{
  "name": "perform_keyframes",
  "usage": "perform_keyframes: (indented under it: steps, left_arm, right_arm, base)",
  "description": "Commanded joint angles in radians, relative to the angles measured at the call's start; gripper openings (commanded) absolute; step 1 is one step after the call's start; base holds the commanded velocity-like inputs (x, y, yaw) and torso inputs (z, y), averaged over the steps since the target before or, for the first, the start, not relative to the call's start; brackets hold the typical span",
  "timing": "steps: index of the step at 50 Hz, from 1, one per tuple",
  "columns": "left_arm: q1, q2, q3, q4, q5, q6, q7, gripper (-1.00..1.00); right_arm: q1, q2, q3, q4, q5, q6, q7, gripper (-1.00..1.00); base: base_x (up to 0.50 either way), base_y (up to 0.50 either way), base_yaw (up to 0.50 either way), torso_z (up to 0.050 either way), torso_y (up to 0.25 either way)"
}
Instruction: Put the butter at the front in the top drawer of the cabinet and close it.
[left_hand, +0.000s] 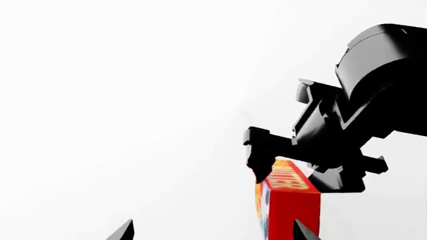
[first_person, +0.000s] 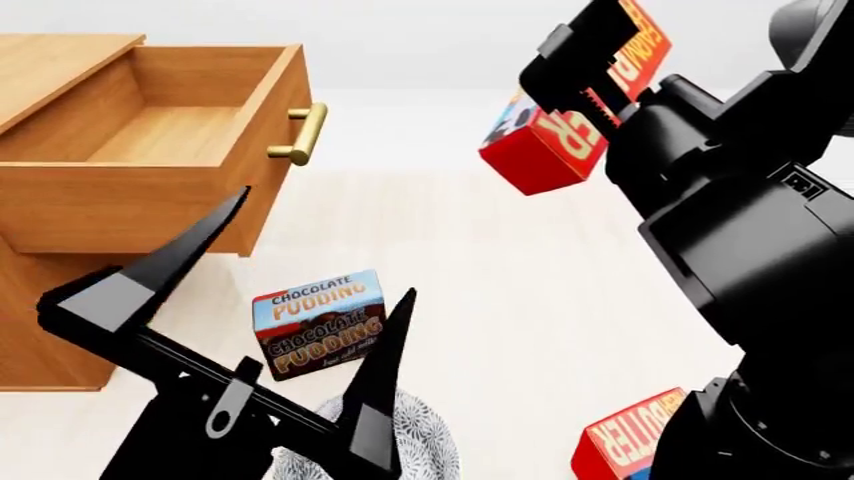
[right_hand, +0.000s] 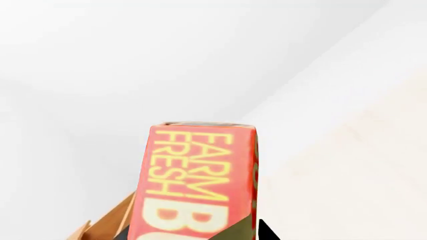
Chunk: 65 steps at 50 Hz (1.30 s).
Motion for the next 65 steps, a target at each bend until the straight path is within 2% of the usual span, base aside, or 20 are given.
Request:
perform_keyframes:
  steps: [1,24,45,48,65]
  left_arm:
    - [-0.124,0.016,0.072,-0.067,0.11,-0.026,0.041,1.0]
    - [-0.255,0.059,0.145,-0.209,0.153,-0.045,0.068,1.0]
    - [-0.252,0.069,0.197,-0.268,0.218,0.023,0.031,1.0]
    - [-0.26,0.076,0.213,-0.294,0.263,0.051,0.008,1.0]
    - [-0.315,0.106,0.243,-0.372,0.287,0.068,-0.008,1.0]
  right_arm:
    - [0.023,-0.001,-0.015,-0.006,0.015,-0.018,-0.015,-1.0]
    - [0.017,0.01,-0.039,-0.015,0.022,-0.053,-0.029,-1.0]
    - [0.006,0.024,-0.06,-0.004,0.01,-0.08,-0.048,-1.0]
    - [0.002,0.025,-0.065,-0.001,0.008,-0.083,-0.051,-1.0]
    - [-0.009,0.032,-0.082,0.006,0.0,-0.102,-0.066,-1.0]
  base:
    - [0.0,0.0,0.0,0.0,0.01]
    - [0.0,0.0,0.0,0.0,0.001]
    - [0.0,0.0,0.0,0.0,0.001]
    - [0.0,0.0,0.0,0.0,0.0]
    - [0.0,0.0,0.0,0.0,0.001]
